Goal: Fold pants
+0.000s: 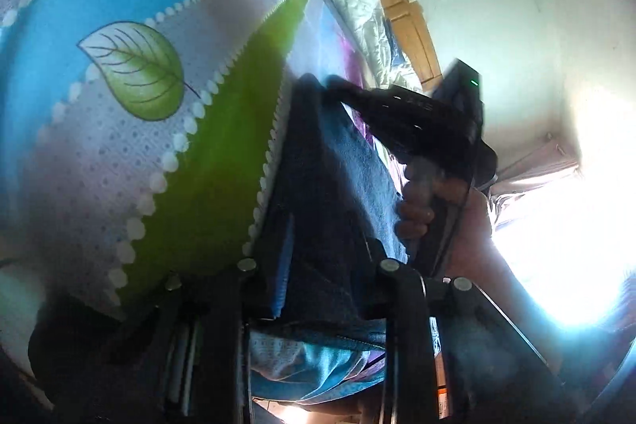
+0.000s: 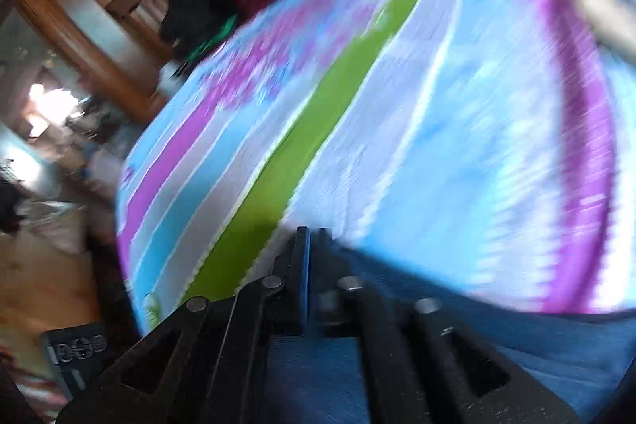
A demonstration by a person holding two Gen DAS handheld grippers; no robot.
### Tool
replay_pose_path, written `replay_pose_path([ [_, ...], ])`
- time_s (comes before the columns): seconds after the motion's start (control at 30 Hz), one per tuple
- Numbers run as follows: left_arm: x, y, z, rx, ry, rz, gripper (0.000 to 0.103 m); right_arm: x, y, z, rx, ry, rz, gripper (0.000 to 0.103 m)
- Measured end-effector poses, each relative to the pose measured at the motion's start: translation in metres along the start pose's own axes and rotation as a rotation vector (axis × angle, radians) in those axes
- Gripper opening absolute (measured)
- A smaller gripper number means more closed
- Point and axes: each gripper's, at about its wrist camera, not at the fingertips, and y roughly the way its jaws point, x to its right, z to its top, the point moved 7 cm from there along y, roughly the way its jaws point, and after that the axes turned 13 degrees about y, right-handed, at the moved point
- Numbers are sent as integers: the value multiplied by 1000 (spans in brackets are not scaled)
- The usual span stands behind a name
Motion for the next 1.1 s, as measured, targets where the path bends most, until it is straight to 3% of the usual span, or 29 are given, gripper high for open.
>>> replay_pose_path([
  [0.1,0,-28,6,115,-6,42,41,3,-55,-9,66,-94,-13,21],
  [0.17,-5,-49,7,186,-51,37,54,7,-91,-31,92,-203,-44,32],
  [0.23,-10,-55,-2,155,-92,32,55,8,-111,-53,93,-305,-71,33],
  [0.33,-7,-45,-16,59,-106,4,55,14,-124,-83,24,-375,-47,33],
  [0.4,7,-38,-22,4,-59,-12,56,16,-115,-87,-15,-409,-45,33],
  [0.5,17,-24,-20,-80,67,58,57,9,-89,-74,-72,-497,-32,38],
  [0.57,20,-22,-18,-117,95,47,58,-1,-72,-57,-132,-546,-15,51],
  [0.67,22,-16,-16,-170,157,52,58,-17,-49,-31,-195,-617,-1,62],
  [0.77,20,-17,-13,-174,187,65,59,-30,-25,-6,-254,-640,35,70],
  [0.9,19,-8,-14,-203,145,-11,59,-46,11,5,-383,-663,107,72],
  [1.1,25,5,-11,-230,160,-59,62,-39,62,-16,-607,-714,114,70],
])
